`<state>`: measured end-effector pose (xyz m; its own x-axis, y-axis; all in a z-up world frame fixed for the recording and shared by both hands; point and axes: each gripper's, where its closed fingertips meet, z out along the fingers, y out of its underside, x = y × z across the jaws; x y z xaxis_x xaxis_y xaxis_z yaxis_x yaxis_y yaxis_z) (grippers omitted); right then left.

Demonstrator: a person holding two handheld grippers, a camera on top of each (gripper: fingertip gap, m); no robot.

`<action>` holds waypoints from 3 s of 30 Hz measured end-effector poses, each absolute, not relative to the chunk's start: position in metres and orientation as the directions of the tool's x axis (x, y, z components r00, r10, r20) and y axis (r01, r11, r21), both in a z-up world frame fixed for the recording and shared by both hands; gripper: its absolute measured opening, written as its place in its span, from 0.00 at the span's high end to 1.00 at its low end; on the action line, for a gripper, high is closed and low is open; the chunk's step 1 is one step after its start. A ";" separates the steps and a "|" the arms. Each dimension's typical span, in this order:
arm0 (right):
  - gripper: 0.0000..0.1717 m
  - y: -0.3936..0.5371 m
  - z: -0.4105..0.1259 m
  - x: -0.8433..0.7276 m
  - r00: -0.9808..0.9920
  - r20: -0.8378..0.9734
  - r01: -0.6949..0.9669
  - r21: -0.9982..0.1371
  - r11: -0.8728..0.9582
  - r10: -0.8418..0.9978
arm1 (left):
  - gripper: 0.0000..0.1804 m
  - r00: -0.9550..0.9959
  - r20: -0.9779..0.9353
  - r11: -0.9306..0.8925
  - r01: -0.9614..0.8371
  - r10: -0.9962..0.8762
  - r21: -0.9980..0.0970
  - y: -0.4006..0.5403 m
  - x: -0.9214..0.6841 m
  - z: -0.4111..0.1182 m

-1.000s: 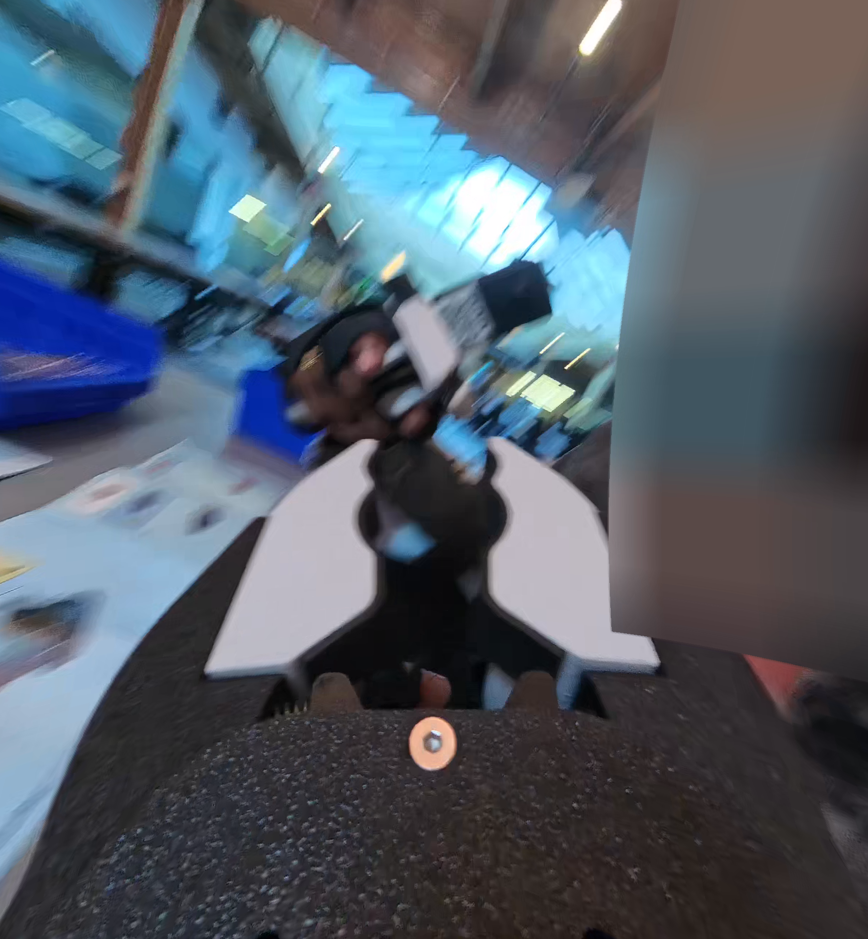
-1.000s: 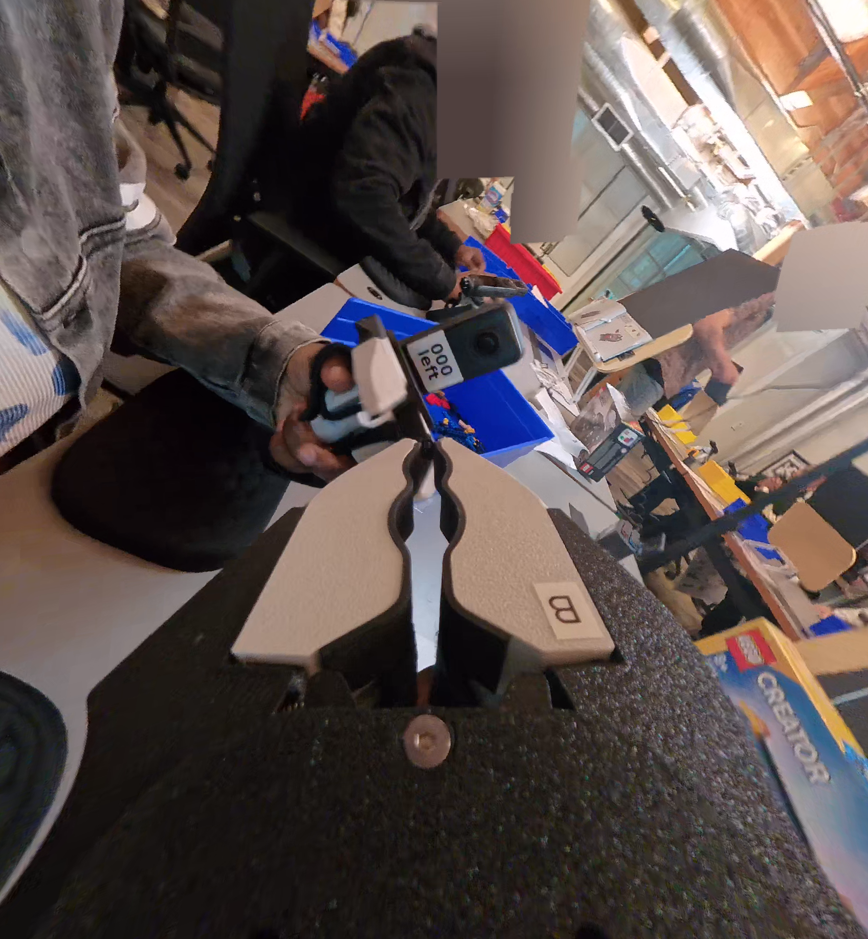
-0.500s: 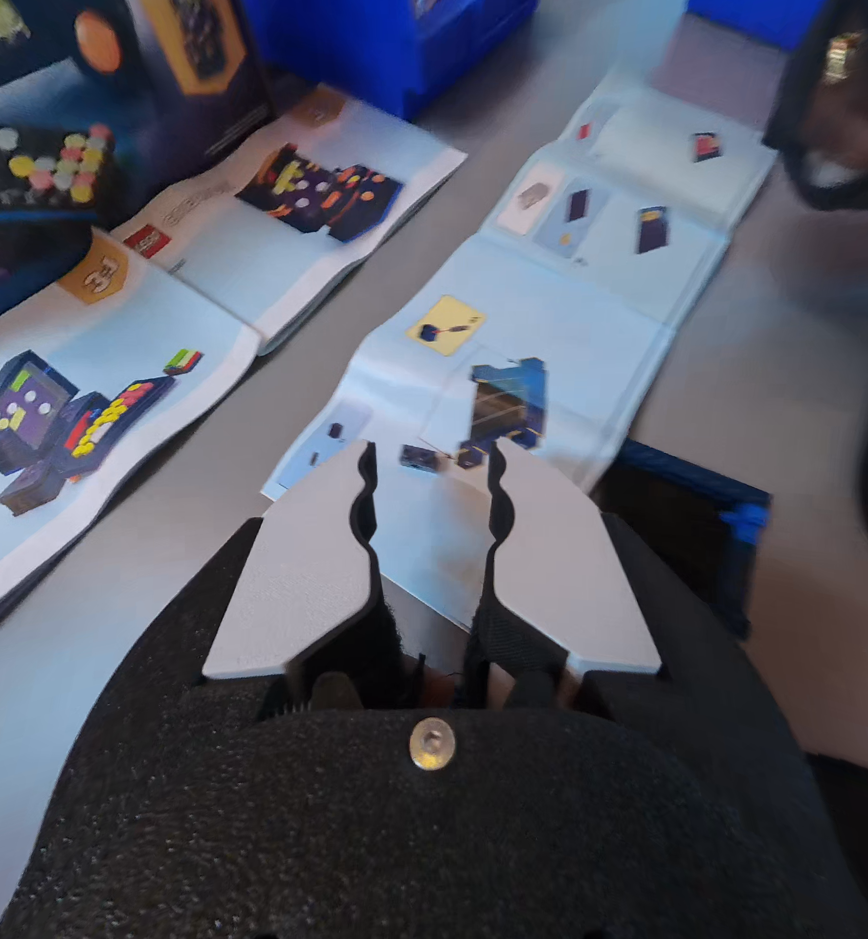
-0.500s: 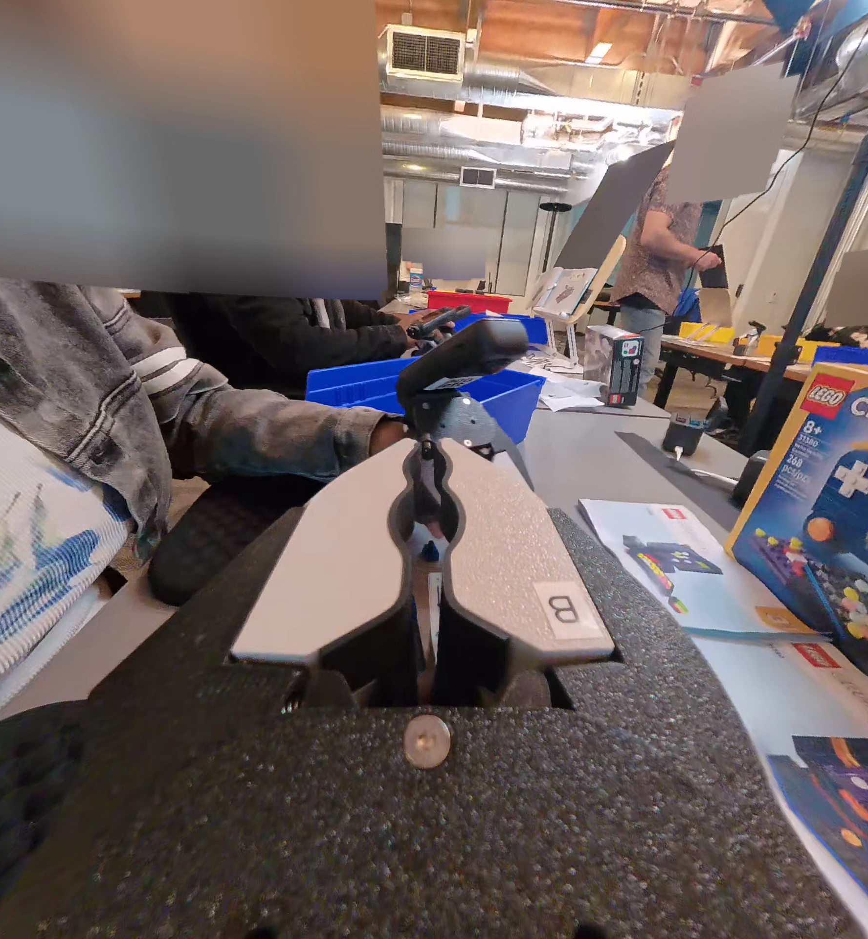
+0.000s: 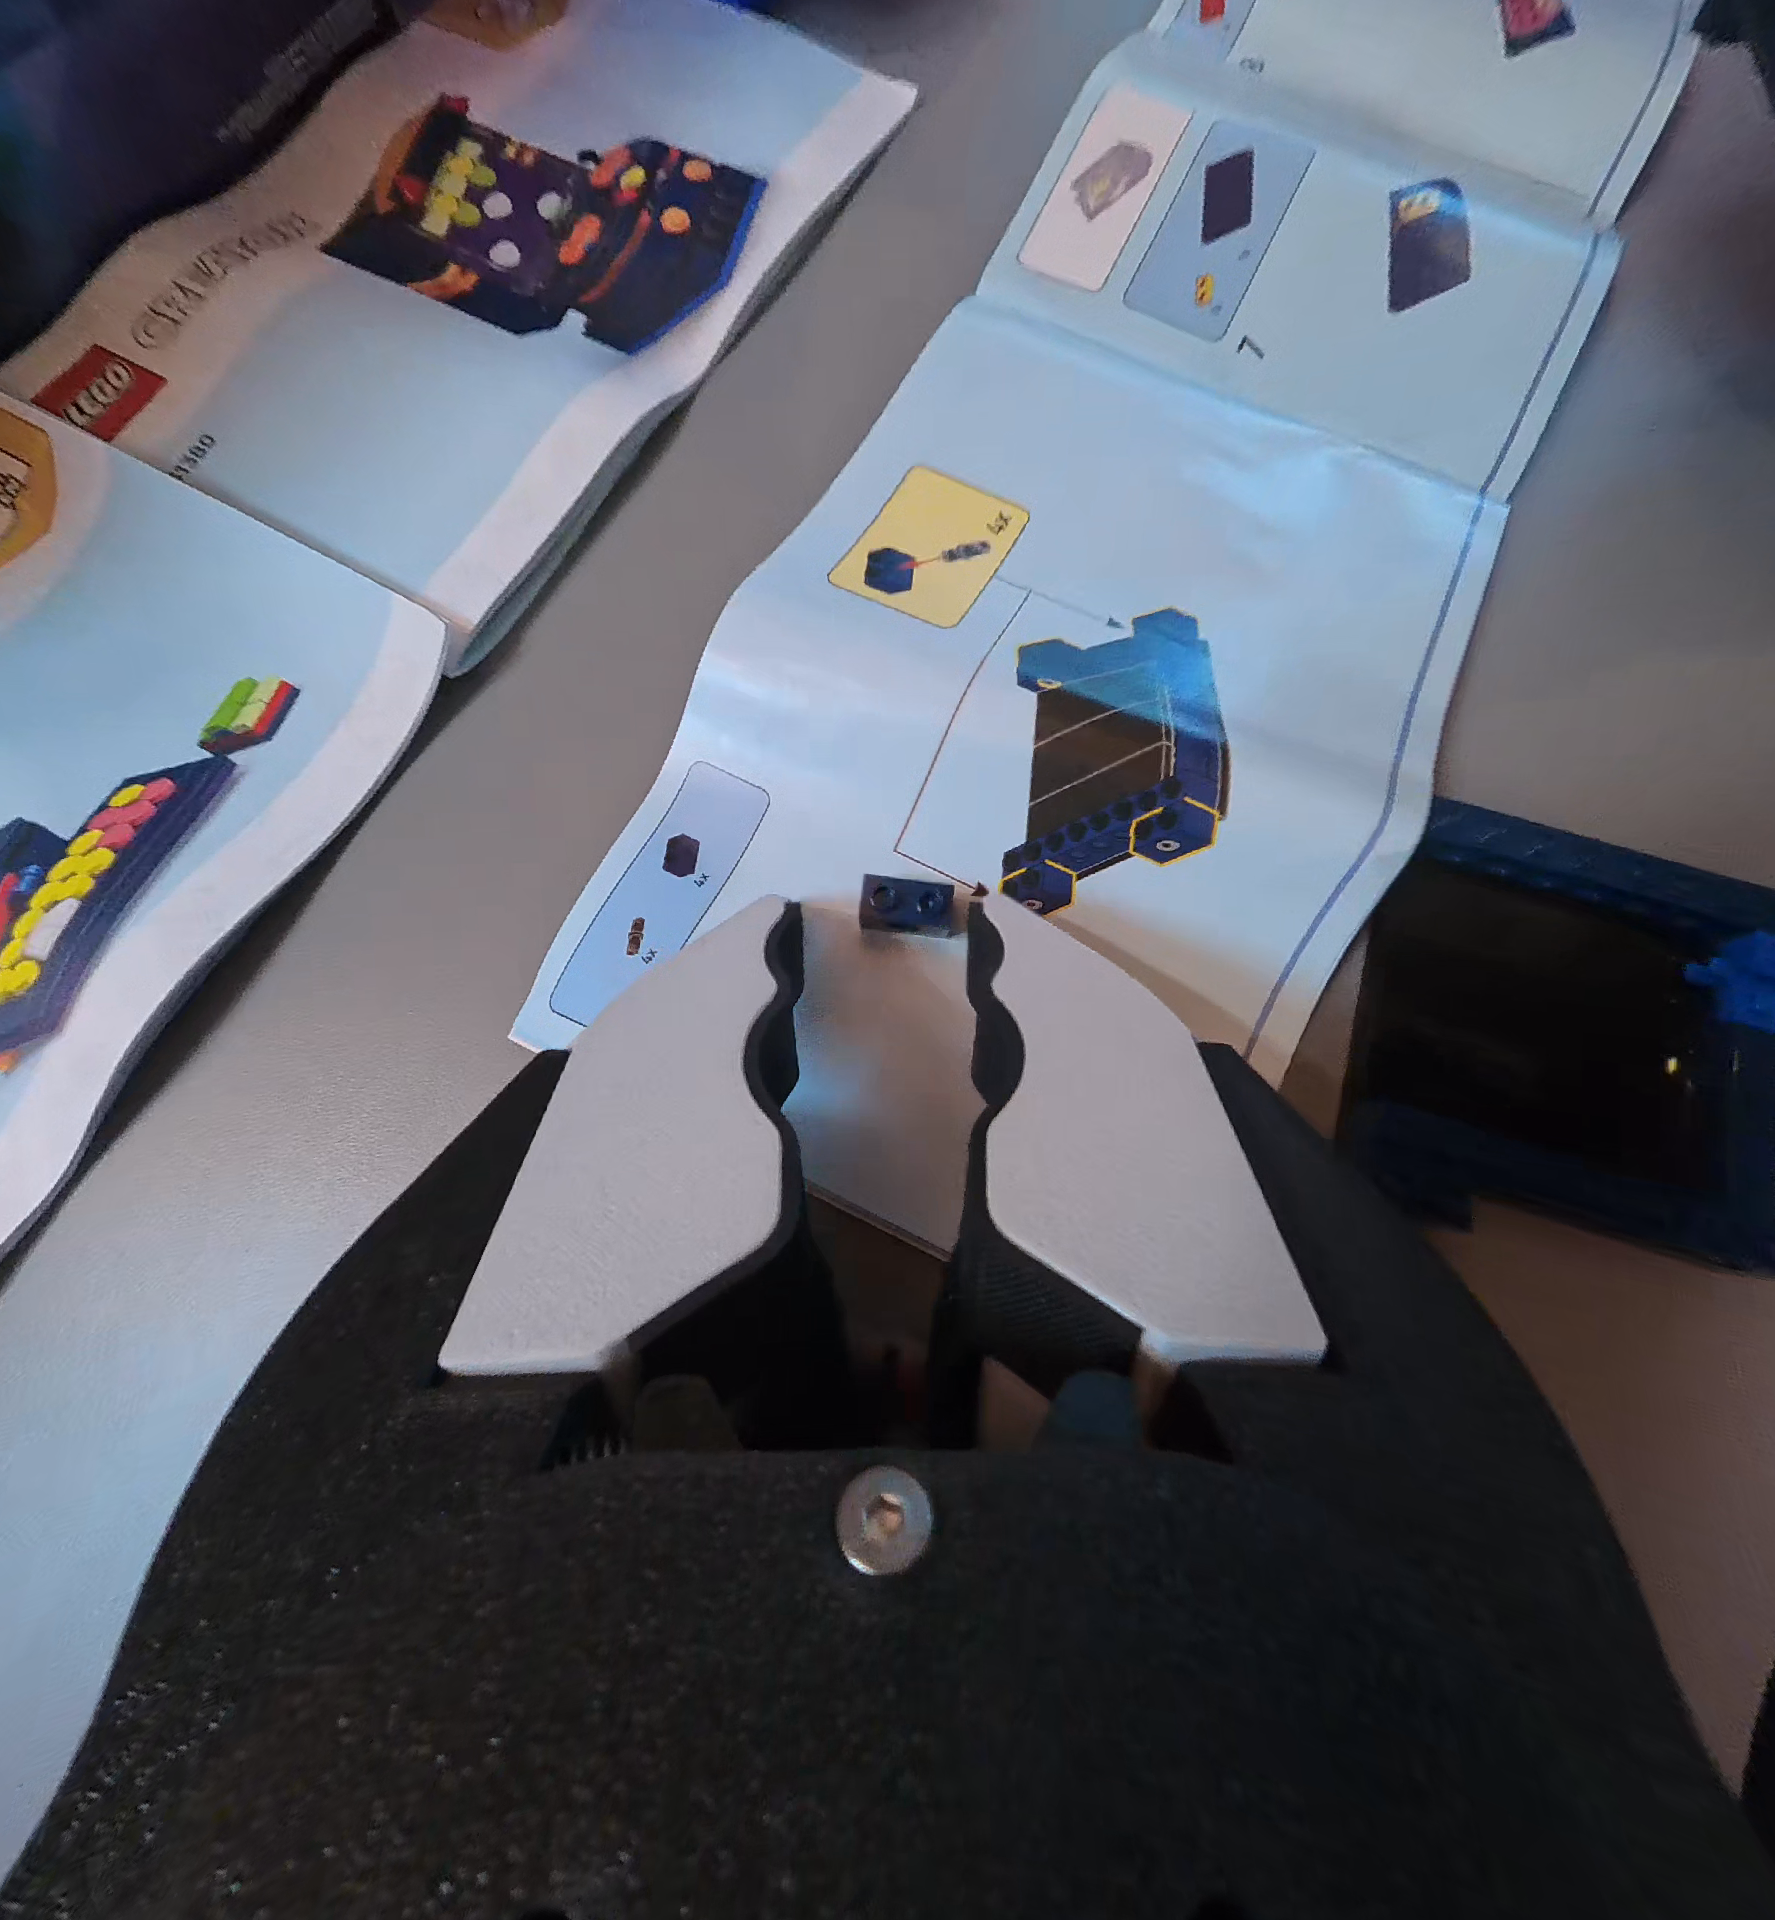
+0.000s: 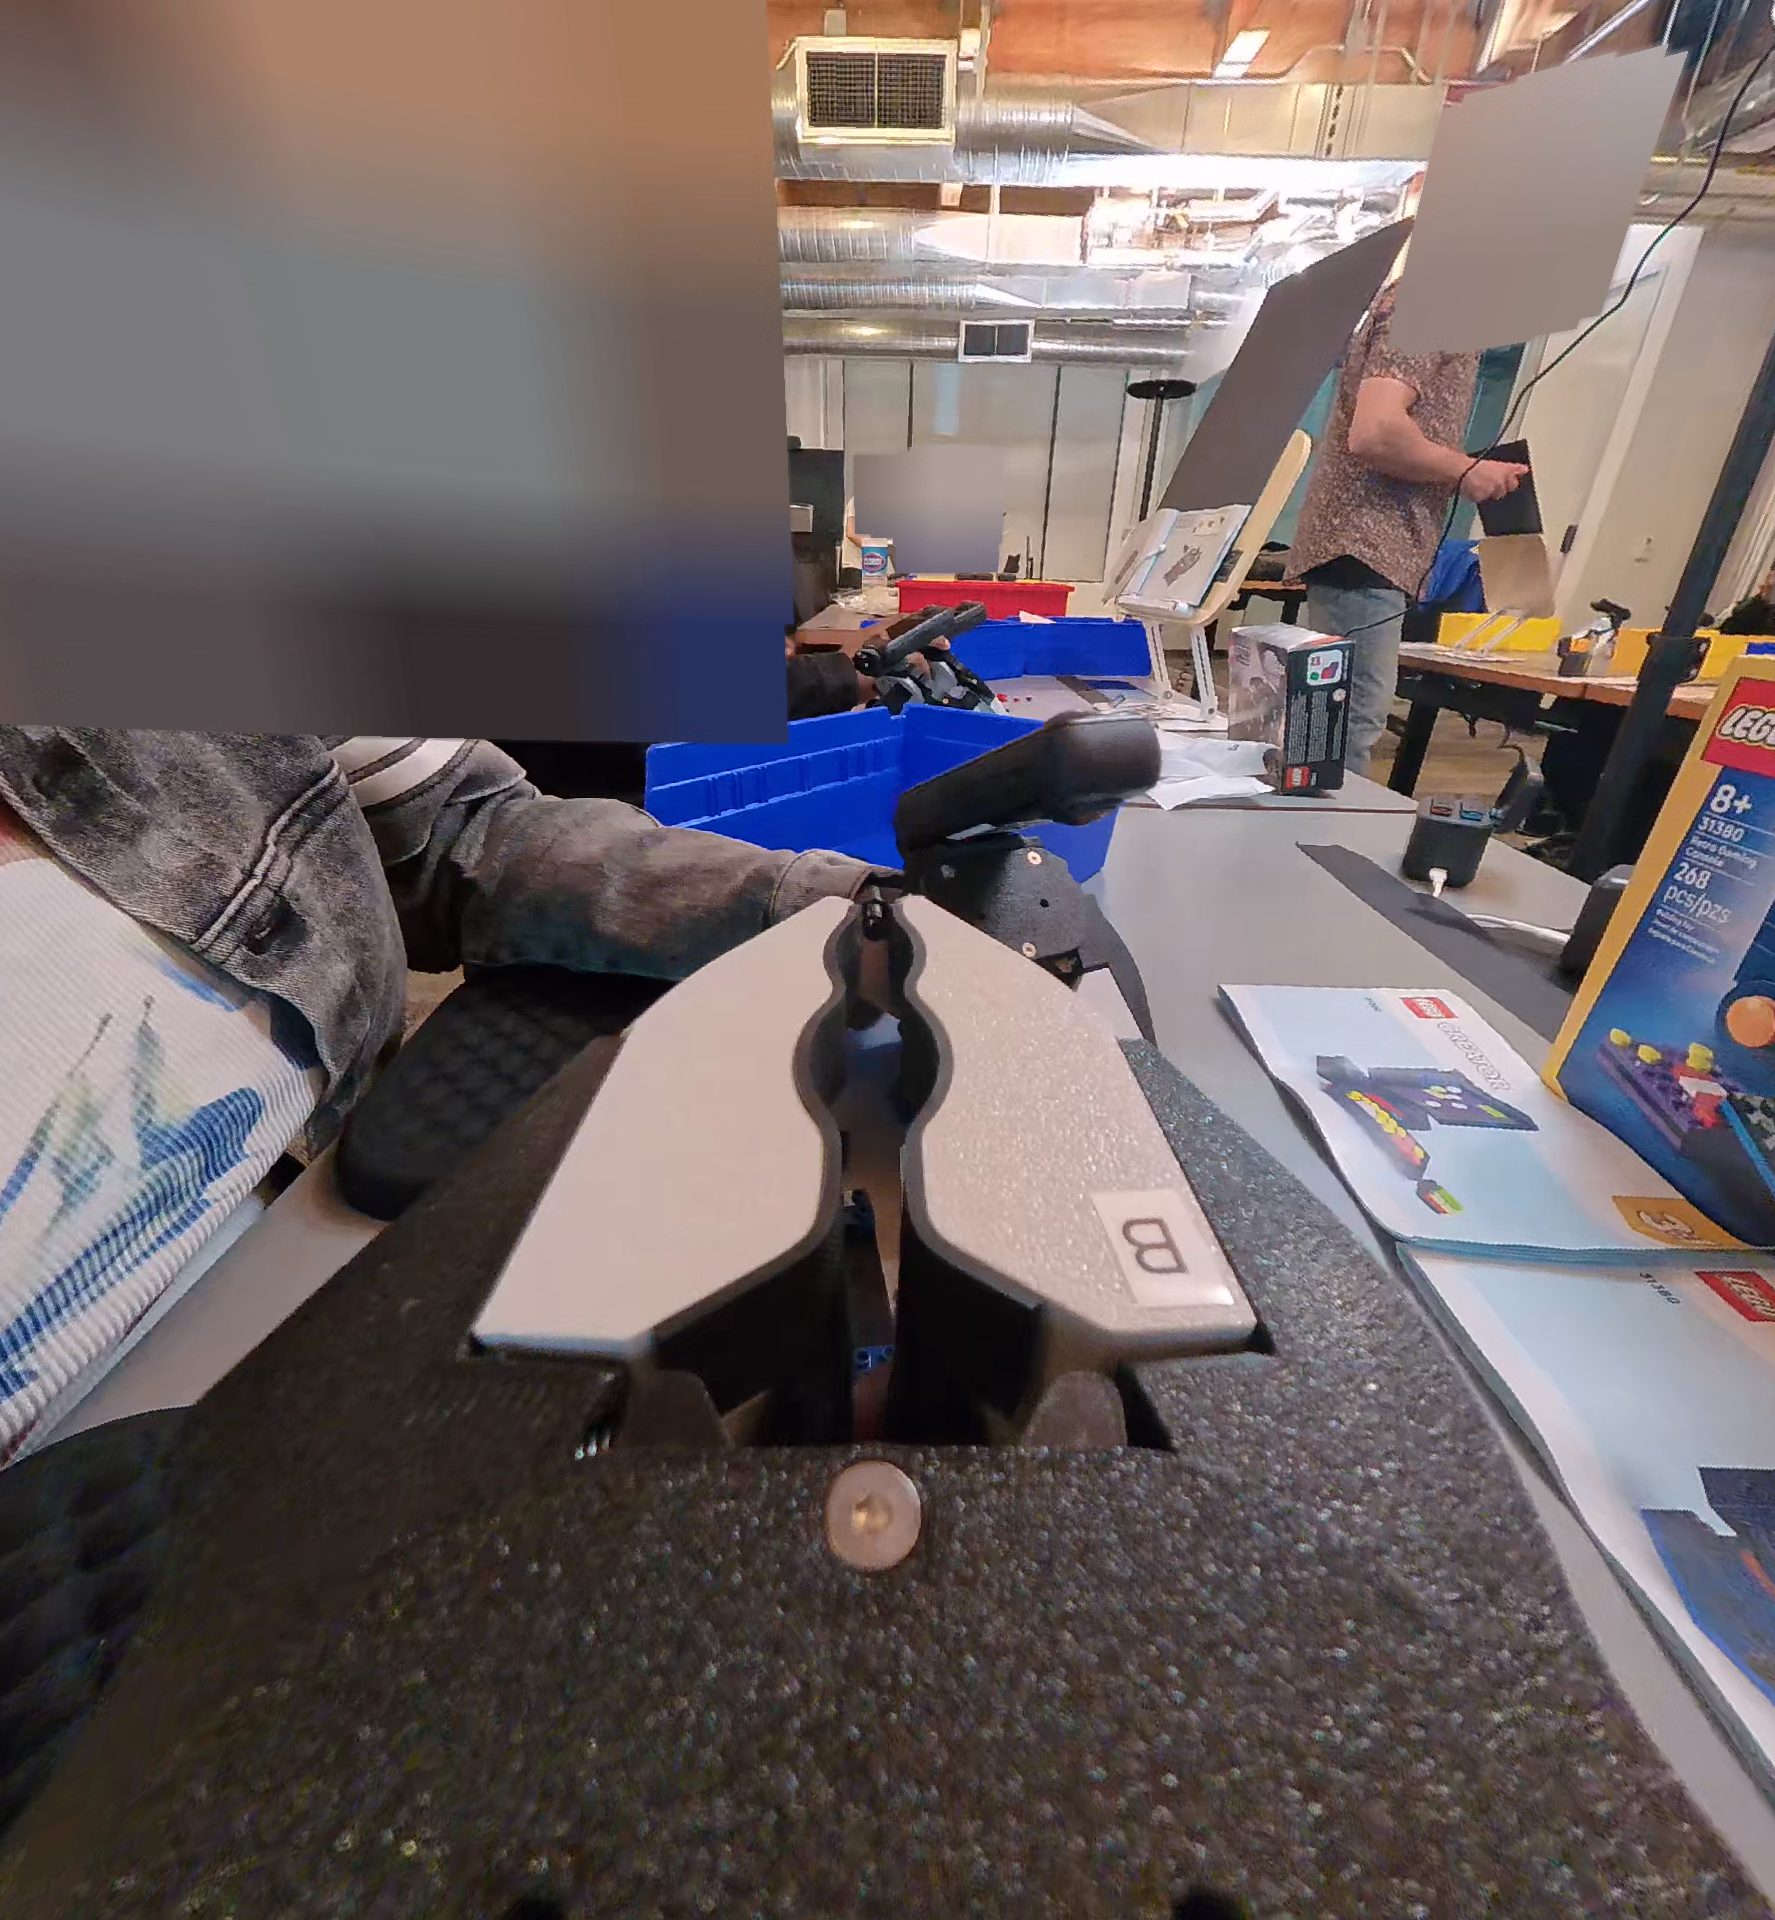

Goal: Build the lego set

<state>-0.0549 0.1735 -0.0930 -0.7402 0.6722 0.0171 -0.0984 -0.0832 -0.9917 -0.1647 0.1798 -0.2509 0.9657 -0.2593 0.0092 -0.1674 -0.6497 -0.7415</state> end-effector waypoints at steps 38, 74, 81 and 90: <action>0.98 0.030 -0.177 -0.045 -0.838 -0.062 0.171 -0.973 0.153 0.542 | 0.91 0.895 0.075 -0.362 -0.101 -0.440 -0.927 0.027 -0.045 -0.189; 0.97 0.021 -0.180 -0.040 -0.841 0.132 0.012 -0.965 0.262 0.525 | 0.92 0.866 0.094 -0.374 -0.112 -0.491 -0.921 0.025 -0.038 -0.192; 0.97 0.023 -0.158 -0.038 -0.846 0.078 -0.026 -0.994 0.106 0.527 | 0.91 0.848 0.138 -0.261 -0.001 -0.512 -0.965 0.025 -0.036 -0.168; 0.97 0.027 -0.143 -0.036 -0.839 0.089 -0.084 -0.996 0.034 0.537 | 0.91 0.819 0.220 -0.208 0.125 -0.530 -0.970 0.027 -0.036 -0.153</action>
